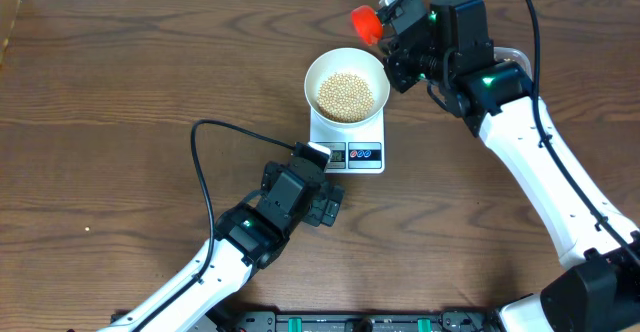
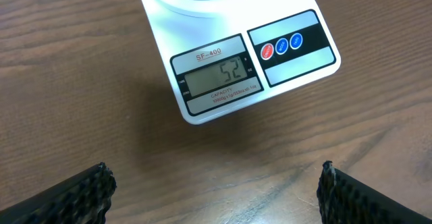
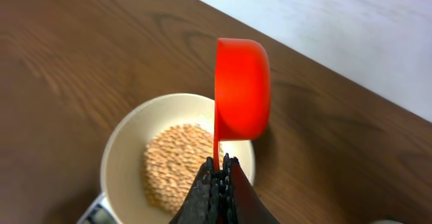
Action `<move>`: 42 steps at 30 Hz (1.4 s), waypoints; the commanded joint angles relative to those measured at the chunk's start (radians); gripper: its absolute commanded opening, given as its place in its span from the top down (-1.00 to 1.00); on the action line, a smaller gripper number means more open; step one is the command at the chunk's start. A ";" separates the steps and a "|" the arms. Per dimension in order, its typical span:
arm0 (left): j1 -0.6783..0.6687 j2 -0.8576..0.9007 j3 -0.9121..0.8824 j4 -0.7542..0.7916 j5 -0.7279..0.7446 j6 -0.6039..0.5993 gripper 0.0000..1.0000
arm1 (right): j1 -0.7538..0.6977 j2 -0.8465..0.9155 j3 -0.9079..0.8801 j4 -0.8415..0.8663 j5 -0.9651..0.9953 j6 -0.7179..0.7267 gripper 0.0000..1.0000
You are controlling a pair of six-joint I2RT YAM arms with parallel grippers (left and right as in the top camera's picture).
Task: Scoop item into bowl and weigh 50g on scale
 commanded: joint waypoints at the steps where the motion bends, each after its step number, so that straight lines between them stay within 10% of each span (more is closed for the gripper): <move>1: -0.002 -0.006 -0.007 0.001 -0.002 0.005 -0.96 | 0.015 0.027 0.009 0.001 -0.063 0.018 0.98; 42: -0.002 -0.006 -0.007 0.001 -0.002 0.005 -0.96 | 0.068 0.278 0.008 -0.005 0.067 -0.153 0.98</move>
